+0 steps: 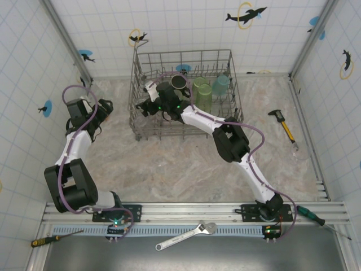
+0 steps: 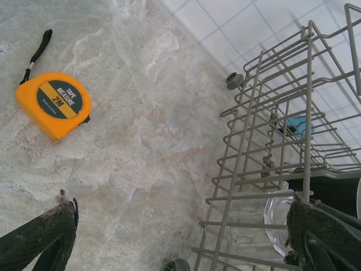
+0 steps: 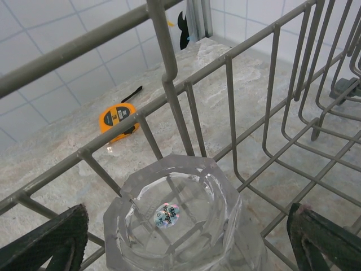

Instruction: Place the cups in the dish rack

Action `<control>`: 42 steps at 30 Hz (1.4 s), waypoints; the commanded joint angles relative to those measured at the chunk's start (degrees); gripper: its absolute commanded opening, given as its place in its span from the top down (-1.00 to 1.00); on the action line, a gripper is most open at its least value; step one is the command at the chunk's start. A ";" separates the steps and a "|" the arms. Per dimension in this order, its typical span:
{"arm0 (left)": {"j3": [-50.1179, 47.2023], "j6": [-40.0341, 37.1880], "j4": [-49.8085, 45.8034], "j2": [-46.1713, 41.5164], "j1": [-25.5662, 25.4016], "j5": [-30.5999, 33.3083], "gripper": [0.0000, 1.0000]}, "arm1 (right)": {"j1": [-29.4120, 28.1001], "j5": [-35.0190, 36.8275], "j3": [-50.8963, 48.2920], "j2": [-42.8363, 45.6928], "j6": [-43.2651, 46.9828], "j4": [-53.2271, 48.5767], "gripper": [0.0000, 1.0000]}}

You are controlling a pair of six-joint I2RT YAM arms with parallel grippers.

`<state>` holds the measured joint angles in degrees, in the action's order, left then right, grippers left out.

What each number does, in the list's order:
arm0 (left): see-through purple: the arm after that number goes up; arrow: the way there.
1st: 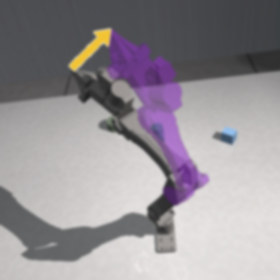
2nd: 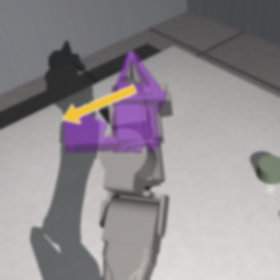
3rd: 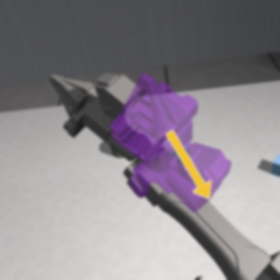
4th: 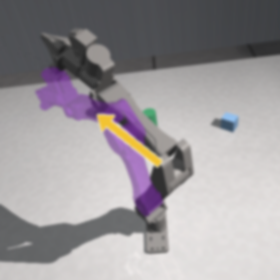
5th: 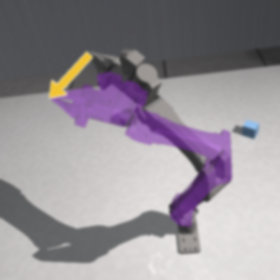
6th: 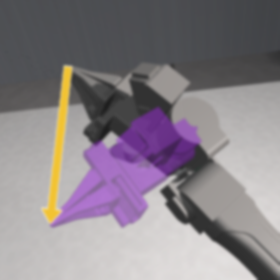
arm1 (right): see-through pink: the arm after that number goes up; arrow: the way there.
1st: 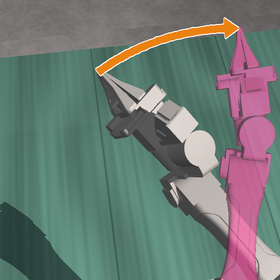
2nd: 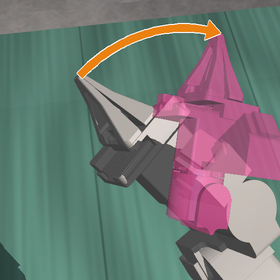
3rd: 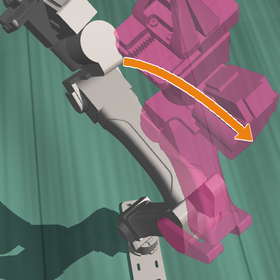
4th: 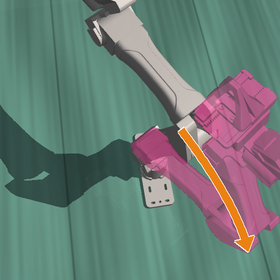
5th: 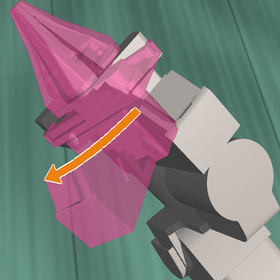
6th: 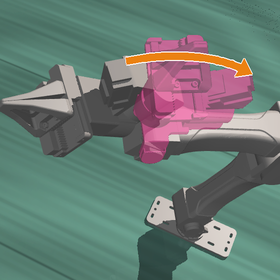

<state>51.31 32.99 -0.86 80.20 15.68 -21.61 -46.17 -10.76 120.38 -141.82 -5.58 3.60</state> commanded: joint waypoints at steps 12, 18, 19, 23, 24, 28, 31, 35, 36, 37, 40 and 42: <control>1.52 0.03 -0.89 -2.16 -0.20 -1.38 -0.96 | 1.14 1.67 1.11 9.37 -2.85 -3.86 -0.99; 1.49 0.39 -0.89 -2.57 -0.19 -1.87 -0.95 | 1.52 5.29 -2.50 14.89 -2.66 -4.97 -0.99; 1.51 0.44 -0.89 -2.51 -0.15 -2.07 -0.95 | 1.48 6.08 -3.49 15.89 -2.61 -5.04 -0.99; 1.56 0.55 -1.09 -2.85 -0.17 -2.11 -0.95 | 1.52 10.37 -9.03 21.11 -2.50 -5.70 -0.99; 1.51 0.65 -1.14 -3.01 -0.14 -2.05 -0.95 | 1.44 11.55 -10.87 22.76 -2.62 -5.79 -0.99; 1.29 1.14 -1.14 -3.30 -0.14 -1.96 -0.95 | 1.27 16.81 -16.99 28.74 -3.57 -8.11 -0.99; 1.14 1.74 -1.07 -3.08 -0.15 -1.84 -0.95 | 1.30 22.01 -21.27 33.42 -4.90 -11.39 -0.99; 1.35 2.45 -1.16 -2.84 -0.17 -2.39 -0.95 | 1.27 28.45 -28.33 40.60 -6.77 -14.67 -0.99; 1.34 2.65 -1.16 -2.95 -0.21 -2.46 -0.95 | 1.32 30.00 -30.25 42.39 -7.26 -14.83 -0.99; 1.34 2.75 -1.16 -3.16 -0.21 -2.55 -0.95 | 1.49 31.49 -32.45 44.49 -7.86 -14.78 -0.99; 1.25 2.28 -1.23 -3.87 -0.18 -2.42 -0.95 | 2.46 35.33 -38.91 49.97 -10.91 -13.93 -0.99; 1.33 1.93 -1.74 -4.22 -0.15 -1.11 -0.95 | 3.70 36.08 -42.12 52.64 -13.65 -13.78 -0.99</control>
<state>51.35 34.92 -1.28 78.04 15.70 -23.29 -44.01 19.92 81.56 -93.08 -14.66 -10.15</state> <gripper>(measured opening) 0.976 0.995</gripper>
